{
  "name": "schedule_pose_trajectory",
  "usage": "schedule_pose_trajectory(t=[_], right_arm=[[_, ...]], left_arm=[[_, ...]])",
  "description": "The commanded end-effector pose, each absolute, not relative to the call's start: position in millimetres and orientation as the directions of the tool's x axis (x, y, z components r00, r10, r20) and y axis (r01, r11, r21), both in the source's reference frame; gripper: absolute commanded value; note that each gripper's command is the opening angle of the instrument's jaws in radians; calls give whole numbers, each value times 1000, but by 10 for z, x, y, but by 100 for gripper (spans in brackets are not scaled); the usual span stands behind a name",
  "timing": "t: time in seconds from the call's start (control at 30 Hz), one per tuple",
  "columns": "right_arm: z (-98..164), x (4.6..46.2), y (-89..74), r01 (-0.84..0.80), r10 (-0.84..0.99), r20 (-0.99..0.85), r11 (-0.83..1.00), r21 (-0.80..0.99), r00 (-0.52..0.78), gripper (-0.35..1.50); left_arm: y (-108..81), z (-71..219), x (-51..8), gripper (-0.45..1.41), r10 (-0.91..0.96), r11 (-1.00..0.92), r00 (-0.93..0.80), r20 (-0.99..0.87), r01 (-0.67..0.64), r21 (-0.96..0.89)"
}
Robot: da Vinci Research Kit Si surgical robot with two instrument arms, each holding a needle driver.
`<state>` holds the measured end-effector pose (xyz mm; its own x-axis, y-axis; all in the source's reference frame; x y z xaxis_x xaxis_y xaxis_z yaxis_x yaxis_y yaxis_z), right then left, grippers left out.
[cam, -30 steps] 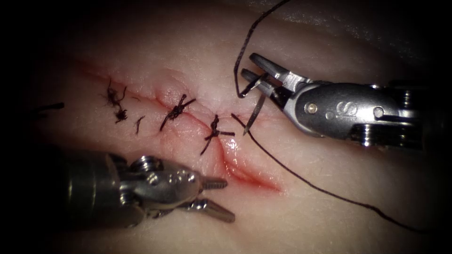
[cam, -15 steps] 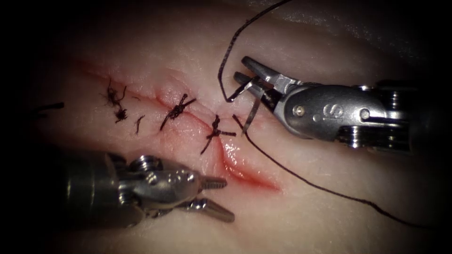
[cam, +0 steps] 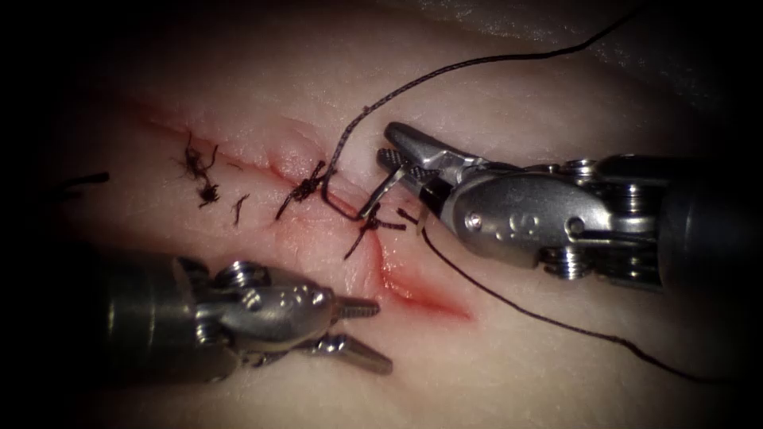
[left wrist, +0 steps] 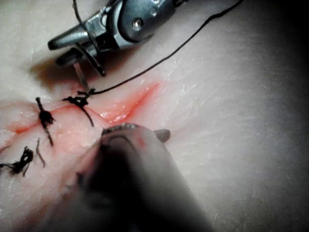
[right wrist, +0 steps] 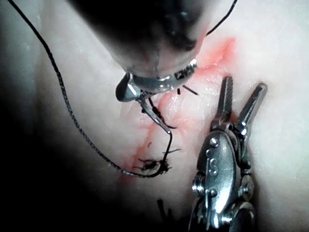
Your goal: Wound Closure
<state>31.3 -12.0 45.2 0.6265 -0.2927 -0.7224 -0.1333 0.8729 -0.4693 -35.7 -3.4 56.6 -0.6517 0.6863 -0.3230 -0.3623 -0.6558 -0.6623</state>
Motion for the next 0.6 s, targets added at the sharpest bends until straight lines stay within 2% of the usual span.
schedule_pose_trajectory(t=[0.03,0.33,0.6], right_arm=[[462,322,-127,-129,-300,-724,872,-472,620,-35],[488,326,-149,-223,-164,-801,911,-347,576,-35],[498,312,-158,-355,20,-868,917,-182,496,-35]], left_arm=[[-37,571,-362,49,686,-656,-652,-323,-361,-663],[-36,572,-359,49,685,-658,-651,-326,-362,-660],[-36,573,-357,47,684,-660,-651,-327,-362,-659]])
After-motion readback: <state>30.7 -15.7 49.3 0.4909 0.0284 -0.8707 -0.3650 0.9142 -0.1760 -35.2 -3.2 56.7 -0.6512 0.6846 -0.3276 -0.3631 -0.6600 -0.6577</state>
